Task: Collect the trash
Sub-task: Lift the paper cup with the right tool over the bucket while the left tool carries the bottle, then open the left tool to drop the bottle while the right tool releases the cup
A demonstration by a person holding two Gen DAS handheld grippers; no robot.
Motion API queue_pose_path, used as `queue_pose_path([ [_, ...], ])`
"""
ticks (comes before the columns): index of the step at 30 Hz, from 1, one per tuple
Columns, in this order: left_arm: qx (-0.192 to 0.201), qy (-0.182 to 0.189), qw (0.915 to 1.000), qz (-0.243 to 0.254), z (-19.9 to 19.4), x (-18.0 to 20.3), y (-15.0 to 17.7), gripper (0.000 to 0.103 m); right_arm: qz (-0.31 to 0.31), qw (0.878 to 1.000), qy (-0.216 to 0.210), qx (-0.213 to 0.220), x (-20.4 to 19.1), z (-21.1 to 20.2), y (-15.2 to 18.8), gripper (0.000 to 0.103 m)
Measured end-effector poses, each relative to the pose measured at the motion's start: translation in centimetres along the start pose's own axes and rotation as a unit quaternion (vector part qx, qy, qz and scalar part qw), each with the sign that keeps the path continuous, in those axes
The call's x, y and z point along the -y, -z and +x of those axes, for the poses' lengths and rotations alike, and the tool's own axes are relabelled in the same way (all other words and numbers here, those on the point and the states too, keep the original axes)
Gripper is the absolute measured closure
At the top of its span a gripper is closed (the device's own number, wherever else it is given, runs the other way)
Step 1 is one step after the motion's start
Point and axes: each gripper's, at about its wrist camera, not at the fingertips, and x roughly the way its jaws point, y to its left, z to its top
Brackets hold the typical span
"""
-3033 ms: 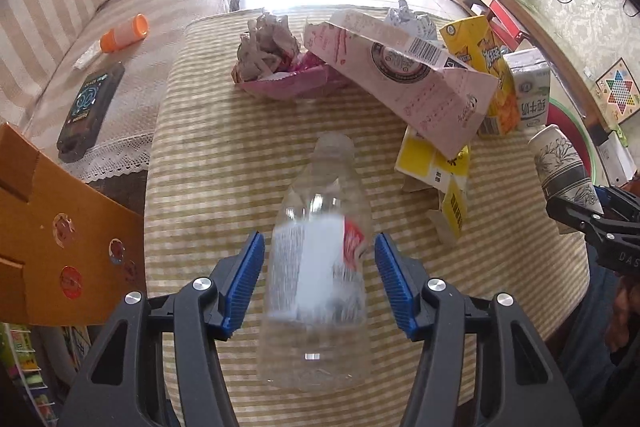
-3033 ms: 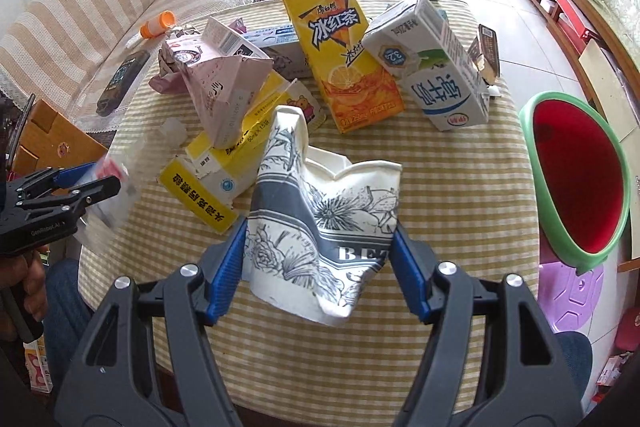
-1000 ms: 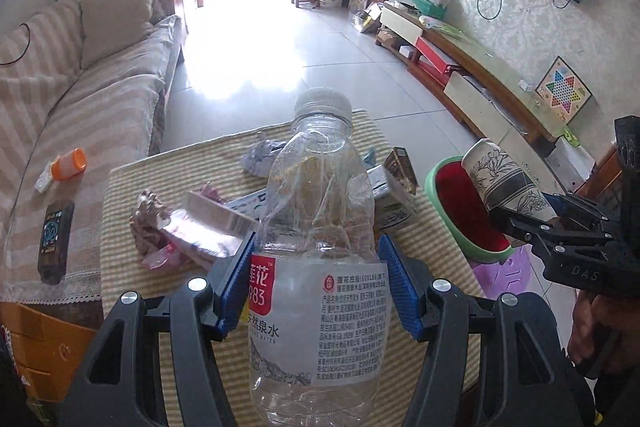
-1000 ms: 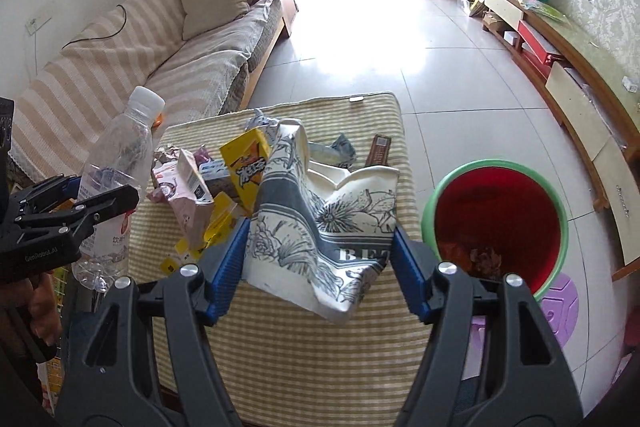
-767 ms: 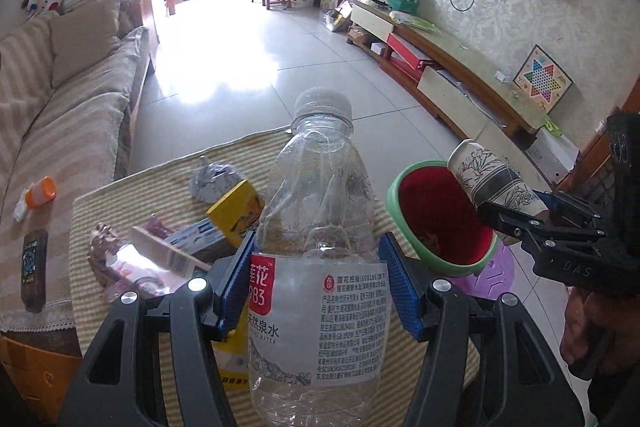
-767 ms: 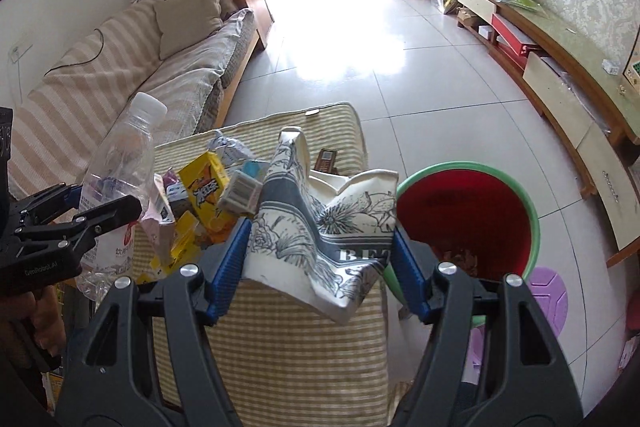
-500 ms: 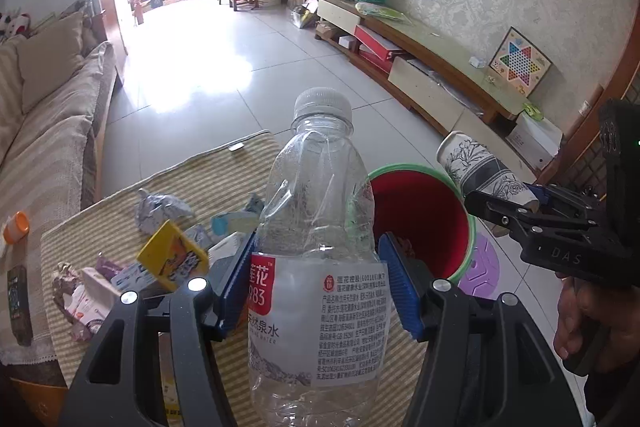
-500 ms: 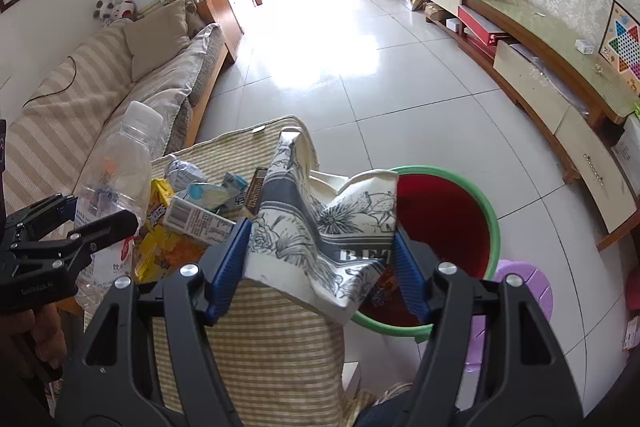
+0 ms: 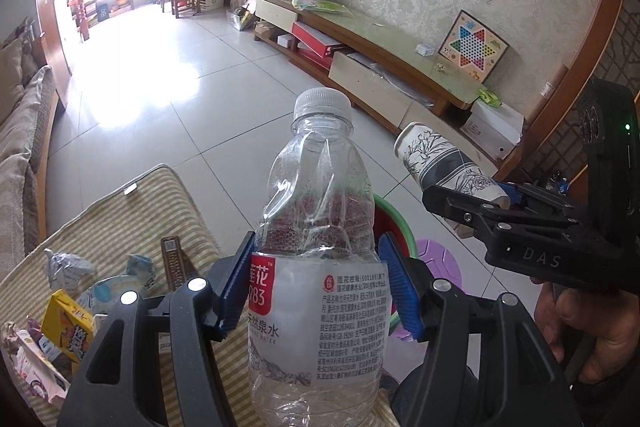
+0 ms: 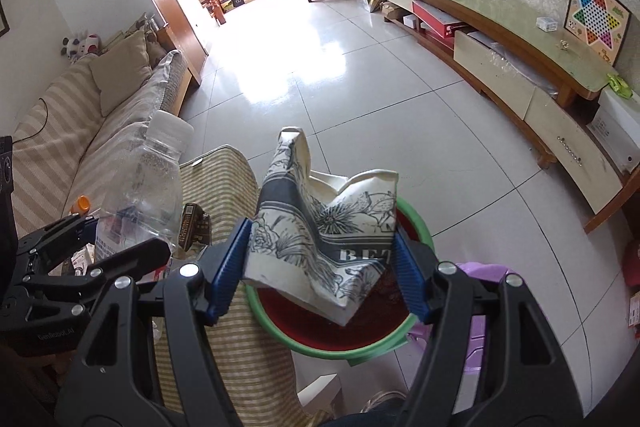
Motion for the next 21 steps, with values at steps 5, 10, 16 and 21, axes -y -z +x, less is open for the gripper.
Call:
queue_pose_path([
  [5,0.004,0.014,0.9999,-0.008,1.5,0.0,-0.5,0.045,0.013,1.0,-0.001,0.002,1.0,0.4,-0.2,0.038],
  [10,0.002,0.024,0.9996,-0.015,2.5,-0.3,-1.4,0.045,0.016,1.0,-0.004,0.004,1.0,0.8,-0.6,0.038],
  [16,-0.004,0.044,0.9988,-0.021,3.5,-0.4,-1.9,0.04,0.021,1.0,-0.005,0.004,1.4,1.0,-0.5,0.038],
  [21,0.013,0.045,0.9981,-0.039,3.2,-1.1,-1.9,0.021,0.022,1.0,-0.004,0.0,1.6,1.2,-0.4,0.038],
])
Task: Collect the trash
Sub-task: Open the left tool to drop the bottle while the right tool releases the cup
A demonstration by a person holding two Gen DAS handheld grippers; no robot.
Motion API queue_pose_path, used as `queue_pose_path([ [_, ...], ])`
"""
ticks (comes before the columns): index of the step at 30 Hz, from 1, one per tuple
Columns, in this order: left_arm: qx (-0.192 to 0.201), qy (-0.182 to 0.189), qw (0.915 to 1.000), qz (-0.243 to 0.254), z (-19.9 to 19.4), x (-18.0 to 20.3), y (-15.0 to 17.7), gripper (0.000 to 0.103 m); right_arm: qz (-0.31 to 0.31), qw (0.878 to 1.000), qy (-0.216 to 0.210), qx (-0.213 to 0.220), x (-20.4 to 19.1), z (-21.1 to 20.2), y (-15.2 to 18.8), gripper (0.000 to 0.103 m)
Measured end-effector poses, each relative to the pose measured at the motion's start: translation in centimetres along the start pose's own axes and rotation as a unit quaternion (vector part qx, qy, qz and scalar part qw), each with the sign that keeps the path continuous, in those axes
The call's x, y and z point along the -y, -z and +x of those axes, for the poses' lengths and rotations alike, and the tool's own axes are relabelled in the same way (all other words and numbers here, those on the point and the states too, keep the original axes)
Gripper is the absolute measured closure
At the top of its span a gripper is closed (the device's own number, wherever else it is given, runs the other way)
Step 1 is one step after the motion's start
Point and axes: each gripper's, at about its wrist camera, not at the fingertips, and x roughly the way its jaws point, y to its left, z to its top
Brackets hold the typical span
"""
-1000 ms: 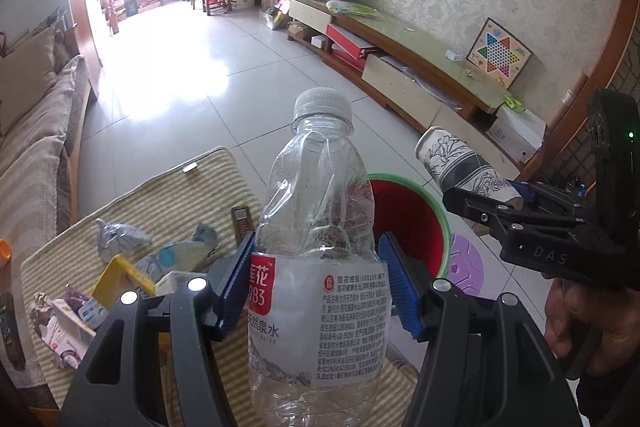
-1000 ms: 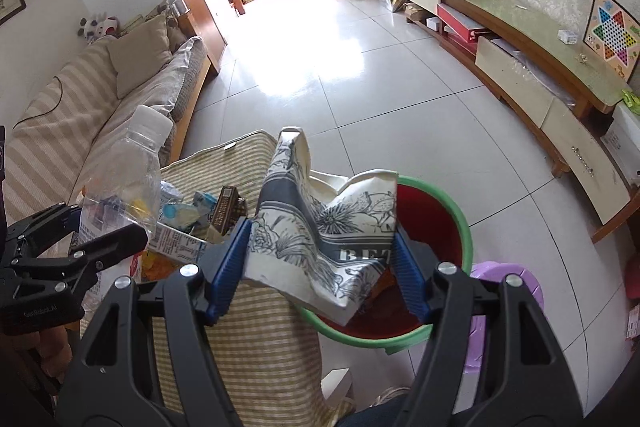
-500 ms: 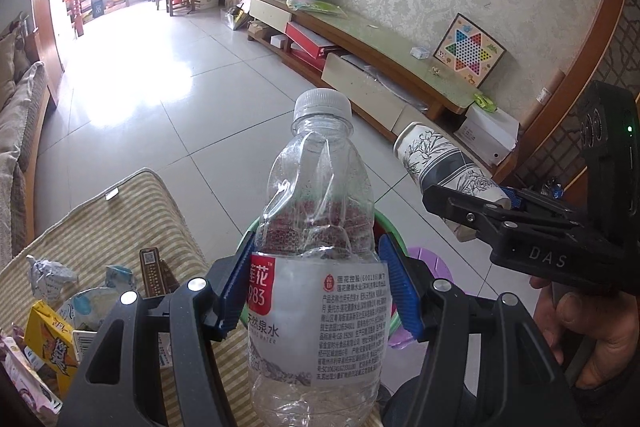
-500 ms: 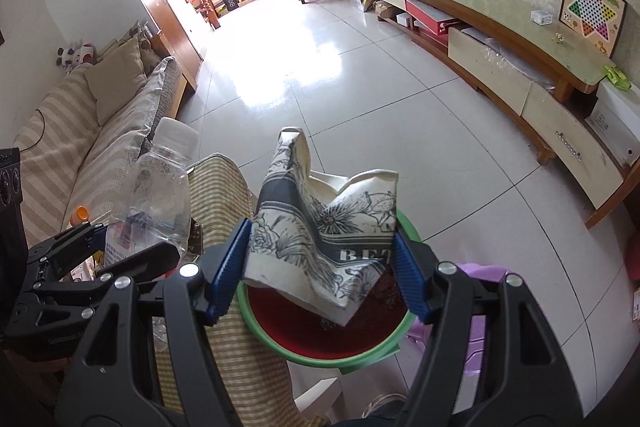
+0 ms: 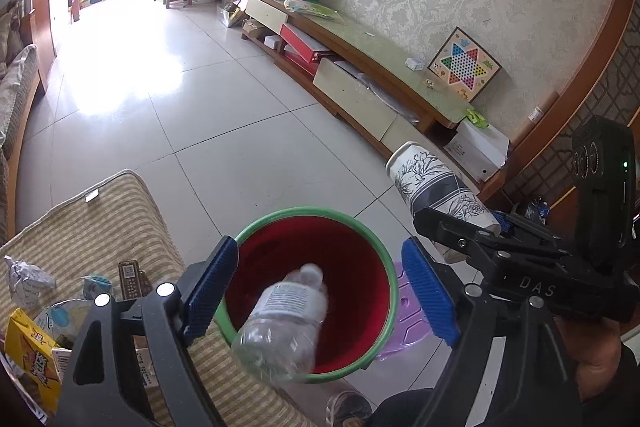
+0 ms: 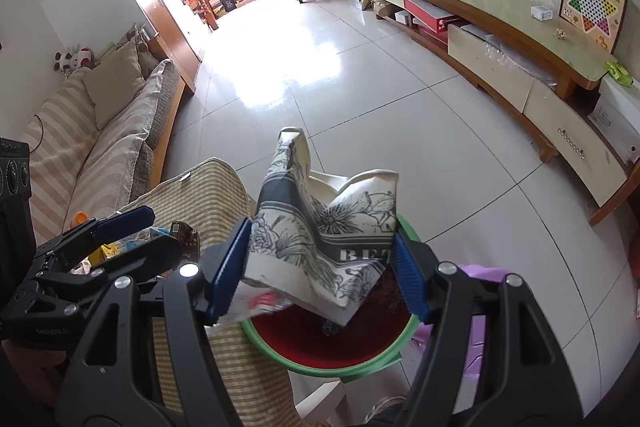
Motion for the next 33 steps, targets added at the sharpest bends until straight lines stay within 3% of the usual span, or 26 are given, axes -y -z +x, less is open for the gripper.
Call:
queue_pose_path([
  [7,0.019,-0.023,0.9989,-0.036,-1.6,-2.8,0.0,0.018,-0.001,1.0,-0.007,-0.005,-0.5,0.6,-0.2,0.034],
  [9,0.024,-0.029,0.9985,-0.04,-2.2,-3.3,0.1,0.018,-0.003,1.0,-0.008,-0.003,-0.7,0.6,-0.3,0.019],
  [14,0.038,-0.033,0.9977,-0.046,-3.6,-3.8,0.3,0.017,-0.015,1.0,-0.005,0.003,-2.1,0.1,-0.1,0.005],
  [24,0.055,-0.048,0.9959,-0.053,-6.4,-4.5,1.1,0.008,-0.025,1.0,0.003,0.006,-3.9,-1.0,0.3,0.005],
  [33,0.073,-0.06,0.9939,-0.056,-10.2,-5.2,2.5,0.008,-0.042,0.999,-0.003,0.013,-6.6,-2.9,1.2,0.005],
])
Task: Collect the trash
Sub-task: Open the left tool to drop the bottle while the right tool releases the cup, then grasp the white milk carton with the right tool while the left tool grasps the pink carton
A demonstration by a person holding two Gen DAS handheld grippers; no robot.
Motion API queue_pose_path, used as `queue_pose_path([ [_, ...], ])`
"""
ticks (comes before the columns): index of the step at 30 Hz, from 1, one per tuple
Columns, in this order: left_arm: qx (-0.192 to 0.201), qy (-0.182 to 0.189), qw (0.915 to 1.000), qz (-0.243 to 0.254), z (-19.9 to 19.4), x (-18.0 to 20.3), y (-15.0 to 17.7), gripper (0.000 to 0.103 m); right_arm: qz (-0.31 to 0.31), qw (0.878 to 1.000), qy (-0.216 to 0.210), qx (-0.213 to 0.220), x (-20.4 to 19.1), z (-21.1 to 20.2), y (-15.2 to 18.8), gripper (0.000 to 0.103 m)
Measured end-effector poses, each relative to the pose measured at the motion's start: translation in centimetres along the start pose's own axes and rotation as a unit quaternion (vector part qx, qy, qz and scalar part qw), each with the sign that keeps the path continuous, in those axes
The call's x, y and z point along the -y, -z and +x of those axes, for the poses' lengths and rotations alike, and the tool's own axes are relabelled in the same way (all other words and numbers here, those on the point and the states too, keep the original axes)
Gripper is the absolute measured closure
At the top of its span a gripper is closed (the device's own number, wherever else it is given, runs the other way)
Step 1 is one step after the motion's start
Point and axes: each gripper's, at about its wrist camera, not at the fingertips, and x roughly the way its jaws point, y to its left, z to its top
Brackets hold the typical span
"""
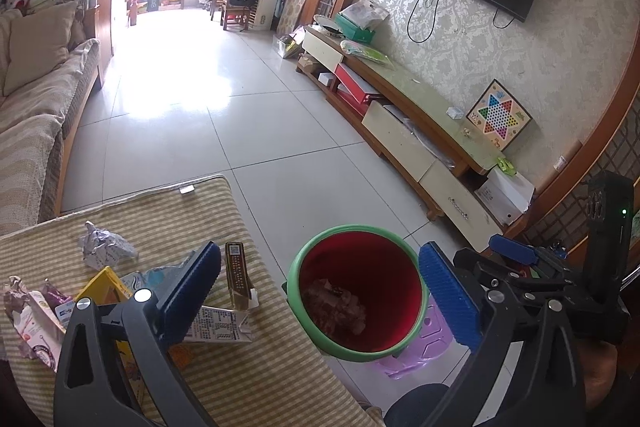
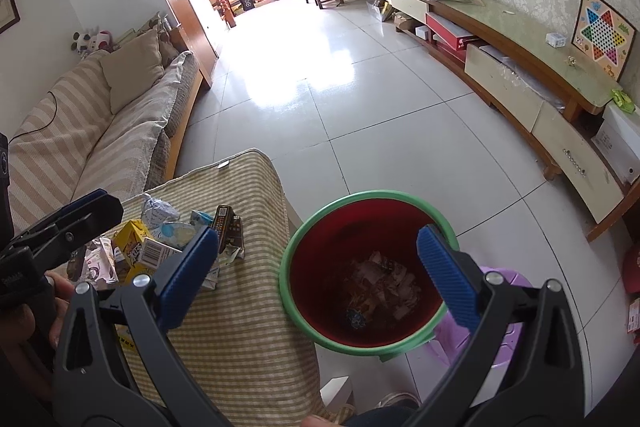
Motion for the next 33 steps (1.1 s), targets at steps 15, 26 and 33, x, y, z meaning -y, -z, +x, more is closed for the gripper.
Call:
queue_pose_path([
  [15,0.026,-0.073,0.996,-0.043,-9.2,-8.6,4.3,0.008,-0.048,0.999,-0.023,-0.005,-8.7,-0.7,2.1,0.005],
  [26,0.023,-0.119,0.9867,-0.108,-14.8,-17.2,10.1,0.008,-0.11,0.992,-0.051,-0.026,-17.2,0.5,4.8,0.005],
  [33,0.012,-0.132,0.9792,-0.154,-15.7,-21.6,13.1,0.008,-0.155,0.986,-0.048,-0.044,-19.8,2.1,6.6,0.005],
])
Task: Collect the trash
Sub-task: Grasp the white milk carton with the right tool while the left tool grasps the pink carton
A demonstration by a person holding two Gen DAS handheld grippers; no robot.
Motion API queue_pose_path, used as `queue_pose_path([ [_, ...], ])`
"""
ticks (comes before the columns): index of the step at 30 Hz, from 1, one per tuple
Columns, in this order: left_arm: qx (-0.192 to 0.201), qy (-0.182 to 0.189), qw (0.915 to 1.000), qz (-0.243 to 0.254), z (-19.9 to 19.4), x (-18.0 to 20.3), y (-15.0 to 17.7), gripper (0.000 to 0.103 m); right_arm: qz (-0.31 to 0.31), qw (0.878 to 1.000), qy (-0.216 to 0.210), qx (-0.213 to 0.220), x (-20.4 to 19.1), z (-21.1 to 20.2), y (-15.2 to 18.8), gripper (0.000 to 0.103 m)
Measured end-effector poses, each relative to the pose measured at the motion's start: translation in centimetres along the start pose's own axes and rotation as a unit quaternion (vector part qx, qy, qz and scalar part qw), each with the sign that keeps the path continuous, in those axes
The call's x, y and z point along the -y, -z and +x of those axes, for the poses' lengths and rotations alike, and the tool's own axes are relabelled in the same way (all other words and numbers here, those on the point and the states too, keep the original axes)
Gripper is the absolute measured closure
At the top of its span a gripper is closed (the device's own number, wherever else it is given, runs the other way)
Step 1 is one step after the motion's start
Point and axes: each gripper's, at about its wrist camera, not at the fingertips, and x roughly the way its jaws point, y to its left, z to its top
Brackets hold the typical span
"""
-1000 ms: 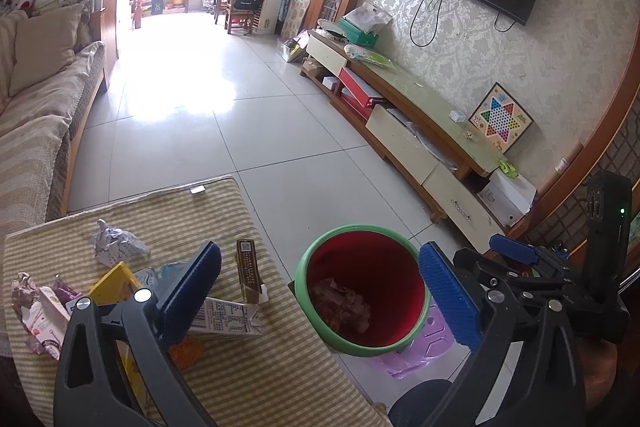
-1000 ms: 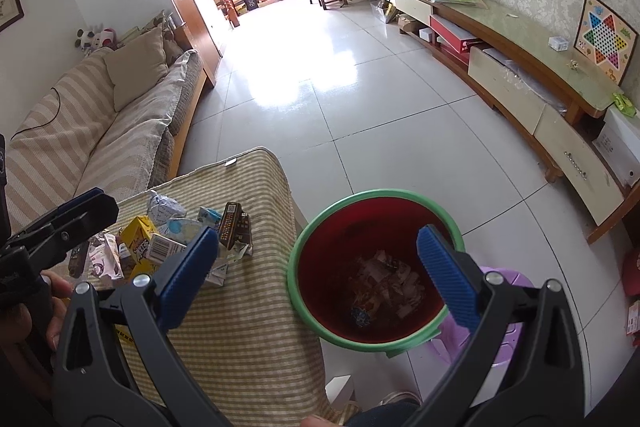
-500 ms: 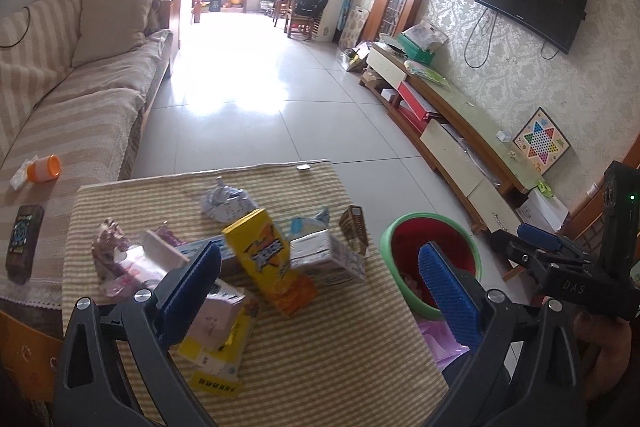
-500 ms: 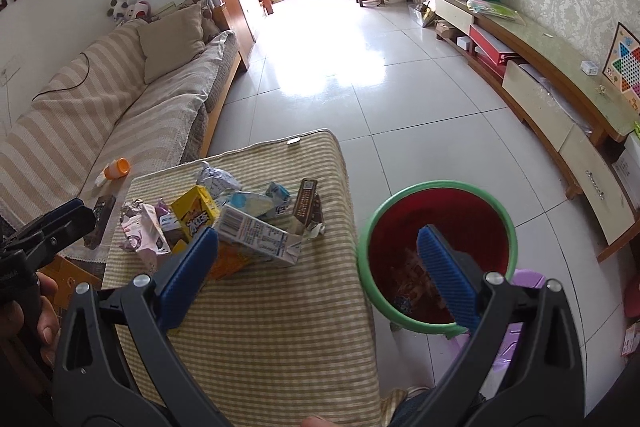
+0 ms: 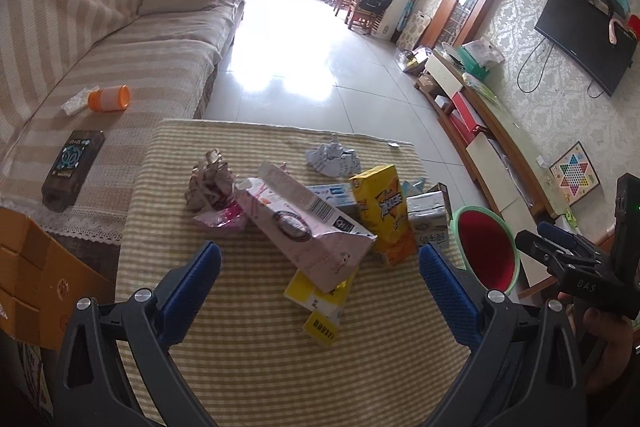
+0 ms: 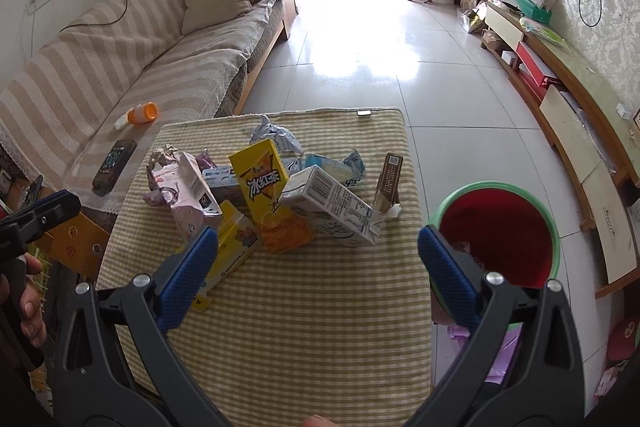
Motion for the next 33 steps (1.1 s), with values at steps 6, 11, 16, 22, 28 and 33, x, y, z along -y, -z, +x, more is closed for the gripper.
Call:
queue_pose_path([
  [6,-0.016,0.008,0.9994,-0.03,1.8,-1.7,0.9,0.008,-0.021,1.0,-0.001,-0.014,-0.4,1.5,0.3,0.005],
  [11,-0.034,0.029,0.9973,-0.058,4.2,-2.0,1.2,0.008,-0.042,0.999,-0.004,-0.022,-0.6,3.2,0.5,0.005],
  [16,-0.048,0.041,0.9926,-0.104,7.0,-2.5,1.1,0.008,-0.082,0.996,0.011,-0.034,-0.8,5.7,0.4,0.005],
  [22,-0.058,0.041,0.9859,-0.151,10.1,-3.0,0.6,0.008,-0.139,0.989,0.01,-0.046,-0.9,9.1,0.0,0.005],
  [28,-0.072,0.045,0.9765,-0.199,13.3,-3.4,0.4,0.008,-0.207,0.977,-0.001,-0.053,-1.3,12.0,-0.3,0.005],
  [33,-0.081,0.038,0.9683,-0.233,15.5,-3.5,0.5,0.008,-0.23,0.971,-0.022,-0.064,-1.2,13.6,-0.4,0.009],
])
